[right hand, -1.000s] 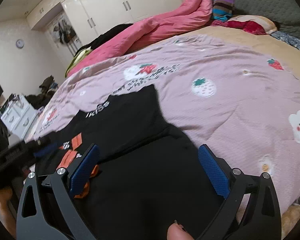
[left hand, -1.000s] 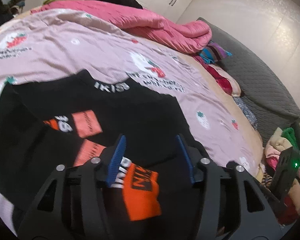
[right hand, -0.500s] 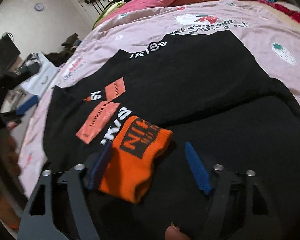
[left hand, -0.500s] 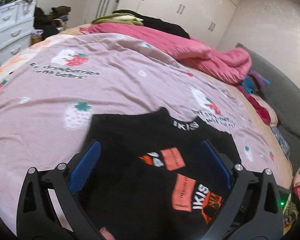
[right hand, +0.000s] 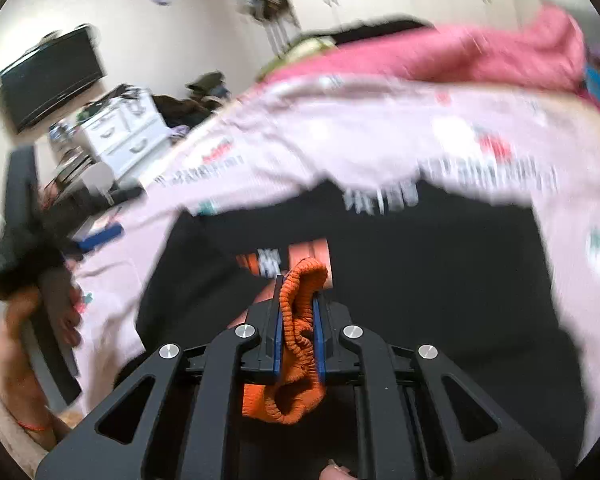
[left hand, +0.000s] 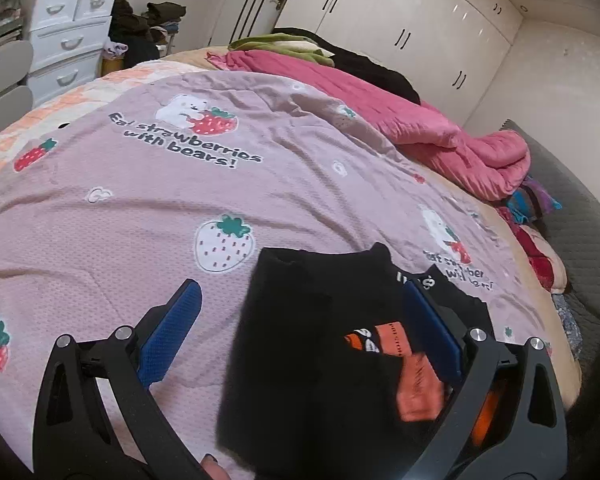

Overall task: Fold small clothes
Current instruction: 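Lower the orange cuff onto the shirt body and open the right gripper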

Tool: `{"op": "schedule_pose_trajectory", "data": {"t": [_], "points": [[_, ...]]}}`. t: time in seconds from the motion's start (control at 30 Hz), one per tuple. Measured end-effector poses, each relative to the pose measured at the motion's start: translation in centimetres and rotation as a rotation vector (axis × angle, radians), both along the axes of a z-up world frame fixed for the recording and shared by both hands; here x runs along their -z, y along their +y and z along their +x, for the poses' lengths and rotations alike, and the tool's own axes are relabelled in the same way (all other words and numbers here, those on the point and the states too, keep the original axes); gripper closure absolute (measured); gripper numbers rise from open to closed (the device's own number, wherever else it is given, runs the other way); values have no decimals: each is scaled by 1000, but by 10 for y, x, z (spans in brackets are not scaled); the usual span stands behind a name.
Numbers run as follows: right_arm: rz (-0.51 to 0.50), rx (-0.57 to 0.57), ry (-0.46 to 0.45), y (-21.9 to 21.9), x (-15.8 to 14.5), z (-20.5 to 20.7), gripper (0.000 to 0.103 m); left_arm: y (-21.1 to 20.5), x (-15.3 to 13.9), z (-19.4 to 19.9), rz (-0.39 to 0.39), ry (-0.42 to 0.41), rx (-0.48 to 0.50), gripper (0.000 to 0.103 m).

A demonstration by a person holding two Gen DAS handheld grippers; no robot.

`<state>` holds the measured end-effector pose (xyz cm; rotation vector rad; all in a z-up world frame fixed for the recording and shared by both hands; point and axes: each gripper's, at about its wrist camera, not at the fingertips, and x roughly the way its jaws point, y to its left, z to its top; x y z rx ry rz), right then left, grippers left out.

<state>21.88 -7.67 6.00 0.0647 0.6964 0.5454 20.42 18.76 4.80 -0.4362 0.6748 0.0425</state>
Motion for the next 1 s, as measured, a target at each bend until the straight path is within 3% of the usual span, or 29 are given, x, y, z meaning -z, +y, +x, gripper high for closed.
{"op": "schedule_pose_trajectory", "data": {"t": [0.13, 0.23, 0.67, 1.0], "points": [[-84, -13, -130, -2, -41, 13, 92, 4, 2, 1, 4, 9, -12, 10], [-126, 13, -171, -10, -48, 24, 92, 5, 3, 2, 10, 13, -21, 10], [-128, 192, -58, -77, 24, 44, 93, -26, 18, 15, 91, 55, 46, 10], [-145, 226, 10, -93, 51, 45, 92, -60, 32, 23, 143, 75, 122, 10]]}}
